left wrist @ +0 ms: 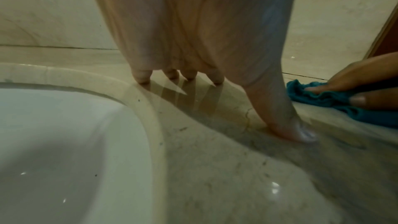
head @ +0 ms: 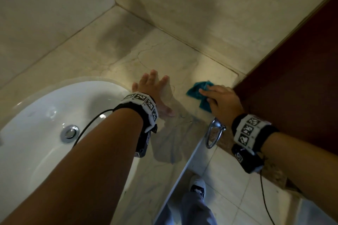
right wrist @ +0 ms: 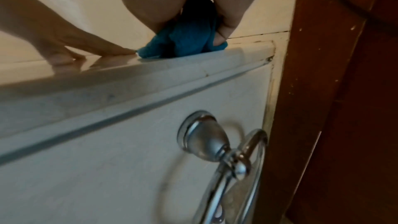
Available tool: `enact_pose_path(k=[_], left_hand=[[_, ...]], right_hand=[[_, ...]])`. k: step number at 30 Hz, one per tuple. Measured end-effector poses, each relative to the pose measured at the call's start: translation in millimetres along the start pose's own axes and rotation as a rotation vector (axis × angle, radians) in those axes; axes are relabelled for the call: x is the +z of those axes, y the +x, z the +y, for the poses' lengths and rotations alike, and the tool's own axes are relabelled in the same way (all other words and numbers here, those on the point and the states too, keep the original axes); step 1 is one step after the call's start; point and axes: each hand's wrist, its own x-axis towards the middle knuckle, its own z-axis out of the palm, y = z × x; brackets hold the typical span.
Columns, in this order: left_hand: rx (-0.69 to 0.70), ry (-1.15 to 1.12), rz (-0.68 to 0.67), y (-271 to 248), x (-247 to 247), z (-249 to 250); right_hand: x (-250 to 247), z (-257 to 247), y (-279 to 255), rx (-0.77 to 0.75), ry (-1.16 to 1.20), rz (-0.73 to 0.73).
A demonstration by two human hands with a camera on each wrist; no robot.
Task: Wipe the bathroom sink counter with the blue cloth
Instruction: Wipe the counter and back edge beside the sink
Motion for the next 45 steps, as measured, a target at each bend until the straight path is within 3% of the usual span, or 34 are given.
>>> enact_pose_path(k=[2,4,8,11,13,17,20,23,26,28,33,37,40,43,45], left_hand=[[0.002,-0.004,-0.003,-0.7,-1.0,0.3],[0.006,-0.018,-0.006,-1.0,-1.2,-0.1],[0.003,-0.023,-0.009,-3.7,-2.8,-0.8],[0.005,-0.021,-0.015,-1.2,-2.0,-0.7],[0.001,-0.014,-0.008,0.7,-0.7,-0.7],[-0.006,-0.005,0.001,-1.8,0.1,0.6],[-0.008,0.002,-0.004,-3.8,-0.7,0.9],[0.0,-0.011,-0.011,-1.8,0.6,-0.2],[-0.002,-0.007,-0.022,-0.3,1.4,-1.9],[0.002,0.011,-0.022,-0.9,1.0,-2.6],[0.01,0.051,0.005,-7.8,2.4,-3.5],[0.096,0.13,-0.062,-20.3,13.8,-12.1],[0.151,0.159,-0.172,-30.0,10.6,-19.2],[0.152,0.207,-0.157,-36.1,10.5,-13.7],[0.126,0.198,-0.139,-37.7,15.1,-11.2]], right_hand=[[-5.2,4.9,0.9,-0.124,-0.002,-0.041],[-9.7,16.2,15.0,-0.133,-0.014,-0.059],[-14.6,36.1,46.0,0.155,0.027,0.049],[-12.4,31.0,40.6,0.235,0.013,0.047],[-9.4,20.1,24.4,0.187,0.02,0.022],[0.6,-8.9,-16.7,-0.069,0.029,-0.028],[-0.5,-11.7,-18.2,-0.157,0.016,-0.095],[-2.8,1.2,10.7,-0.121,0.044,-0.045],[-1.4,1.0,36.0,0.101,0.069,-0.018],[2.5,-8.9,32.7,0.16,0.045,-0.058],[-3.8,-40.1,-15.6,-0.003,0.032,-0.208],[-18.6,-29.2,-19.6,-0.124,0.071,-0.396],[-12.4,-24.5,6.0,-0.126,0.103,-0.265],[3.7,-41.7,25.5,0.033,0.073,-0.207],[10.7,-58.3,20.5,0.018,0.096,-0.196]])
